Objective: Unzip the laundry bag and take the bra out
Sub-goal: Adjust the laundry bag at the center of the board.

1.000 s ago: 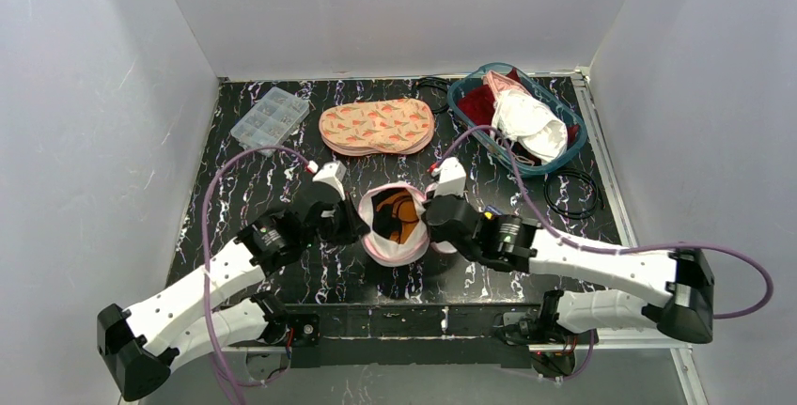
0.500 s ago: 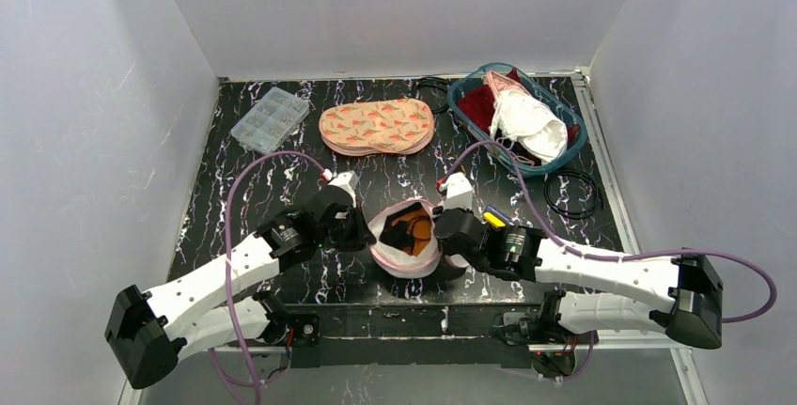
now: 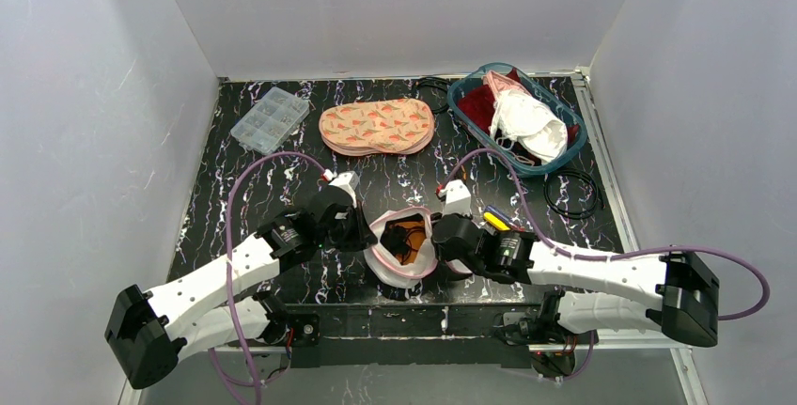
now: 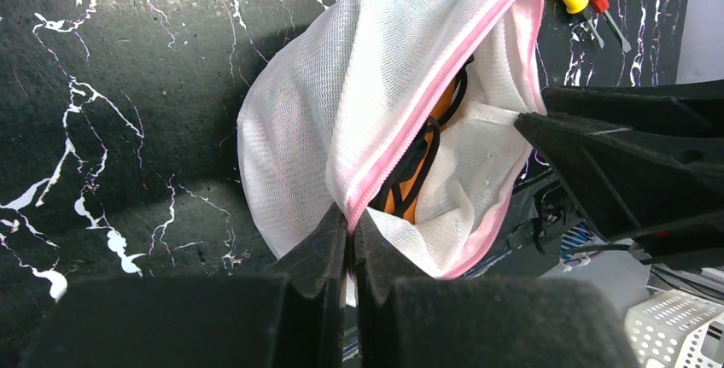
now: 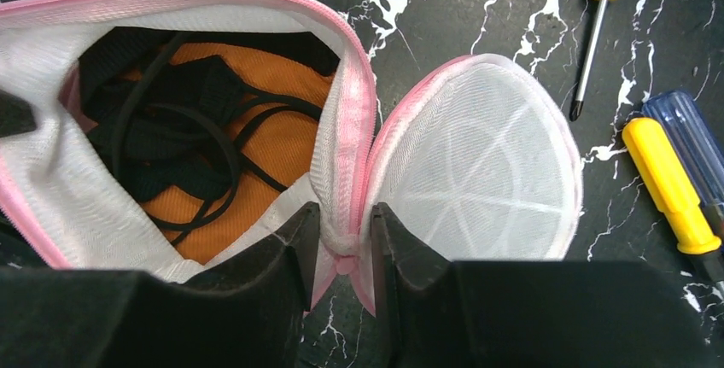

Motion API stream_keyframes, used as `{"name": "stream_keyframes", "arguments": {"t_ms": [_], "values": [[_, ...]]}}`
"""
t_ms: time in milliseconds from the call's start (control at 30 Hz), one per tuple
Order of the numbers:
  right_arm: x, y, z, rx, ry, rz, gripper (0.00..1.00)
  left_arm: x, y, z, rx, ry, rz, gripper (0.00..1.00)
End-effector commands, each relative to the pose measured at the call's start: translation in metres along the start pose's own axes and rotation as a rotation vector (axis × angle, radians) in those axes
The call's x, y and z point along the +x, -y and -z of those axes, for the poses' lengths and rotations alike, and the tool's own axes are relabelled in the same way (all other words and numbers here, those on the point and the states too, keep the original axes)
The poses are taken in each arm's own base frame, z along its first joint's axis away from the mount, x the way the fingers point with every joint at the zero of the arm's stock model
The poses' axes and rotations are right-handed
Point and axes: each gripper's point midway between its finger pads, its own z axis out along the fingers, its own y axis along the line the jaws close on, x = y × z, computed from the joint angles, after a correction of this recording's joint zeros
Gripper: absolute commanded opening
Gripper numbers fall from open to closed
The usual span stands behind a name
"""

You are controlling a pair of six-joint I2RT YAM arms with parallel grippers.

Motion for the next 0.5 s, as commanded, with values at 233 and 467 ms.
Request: {"name": "stream_keyframes", "arguments": {"t_ms": [233, 467], "values": [[-0.044, 0.007, 0.016, 0.052, 0.097, 0.020, 0.01, -0.022, 0.018, 0.022, 0.036, 0.044, -0.046, 0.00], [-0.103, 0.016, 0.062, 0.055, 0.234, 0.012, 0.01, -0.058, 0.050, 0.054, 0.109, 0.138, -0.091, 0.00]]}}
